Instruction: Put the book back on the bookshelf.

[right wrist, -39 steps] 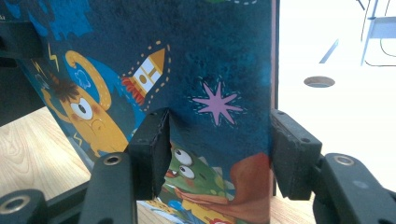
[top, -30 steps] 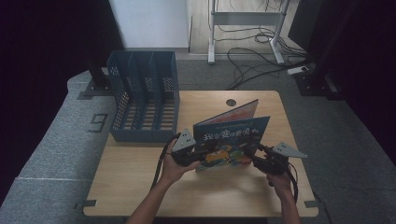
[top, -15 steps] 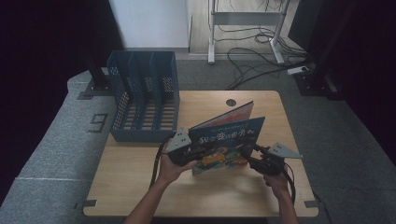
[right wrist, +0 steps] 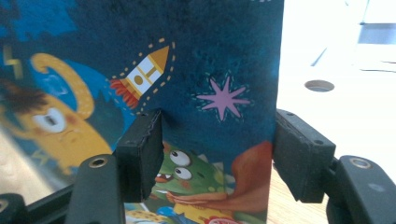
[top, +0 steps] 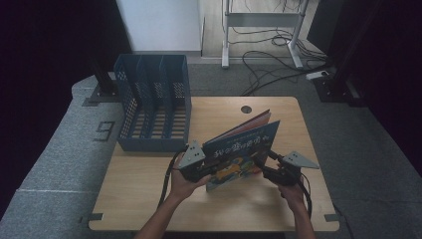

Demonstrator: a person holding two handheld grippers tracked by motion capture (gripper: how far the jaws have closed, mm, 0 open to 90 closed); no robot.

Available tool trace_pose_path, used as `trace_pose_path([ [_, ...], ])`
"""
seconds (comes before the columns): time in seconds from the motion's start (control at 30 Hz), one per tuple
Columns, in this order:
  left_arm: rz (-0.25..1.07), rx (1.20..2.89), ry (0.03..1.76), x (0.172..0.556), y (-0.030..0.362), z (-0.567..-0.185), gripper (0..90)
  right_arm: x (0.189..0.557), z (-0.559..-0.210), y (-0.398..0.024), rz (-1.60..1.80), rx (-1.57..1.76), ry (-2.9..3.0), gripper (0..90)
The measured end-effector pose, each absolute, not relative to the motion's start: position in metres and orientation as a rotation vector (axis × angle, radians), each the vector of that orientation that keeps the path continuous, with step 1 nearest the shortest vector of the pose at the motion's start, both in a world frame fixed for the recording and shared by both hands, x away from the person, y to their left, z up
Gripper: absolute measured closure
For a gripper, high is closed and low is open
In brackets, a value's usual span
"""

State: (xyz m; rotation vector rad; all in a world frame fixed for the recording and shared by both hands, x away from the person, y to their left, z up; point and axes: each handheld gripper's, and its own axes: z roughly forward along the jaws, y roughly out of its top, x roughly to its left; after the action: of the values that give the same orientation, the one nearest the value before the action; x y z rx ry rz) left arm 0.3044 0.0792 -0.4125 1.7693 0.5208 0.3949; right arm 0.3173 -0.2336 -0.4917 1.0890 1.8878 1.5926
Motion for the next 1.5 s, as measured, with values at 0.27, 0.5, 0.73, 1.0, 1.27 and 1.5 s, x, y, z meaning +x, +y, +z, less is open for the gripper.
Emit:
trace_pose_path([
  [0.27,0.416,1.769,0.538,0.303,0.075,-0.408,67.1,0.317,-0.491,-0.231,1.581,1.093,1.882,34.8],
  [0.5,0.409,1.755,0.519,0.304,0.072,-0.404,66.8,0.316,-0.492,-0.232,1.584,1.071,1.890,35.3],
  [0.73,0.410,1.711,0.500,0.301,0.071,-0.395,69.0,0.315,-0.492,-0.228,1.578,1.040,1.911,34.8],
  [1.0,0.429,1.704,0.466,0.294,0.071,-0.397,77.8,0.316,-0.492,-0.225,1.578,1.074,1.905,32.7],
  [1.27,0.417,1.700,0.457,0.289,0.067,-0.398,79.3,0.316,-0.490,-0.217,1.525,1.084,1.907,29.2],
  [1.5,0.433,1.655,0.478,0.289,0.064,-0.398,78.2,0.316,-0.491,-0.215,1.520,1.084,1.898,29.9],
])
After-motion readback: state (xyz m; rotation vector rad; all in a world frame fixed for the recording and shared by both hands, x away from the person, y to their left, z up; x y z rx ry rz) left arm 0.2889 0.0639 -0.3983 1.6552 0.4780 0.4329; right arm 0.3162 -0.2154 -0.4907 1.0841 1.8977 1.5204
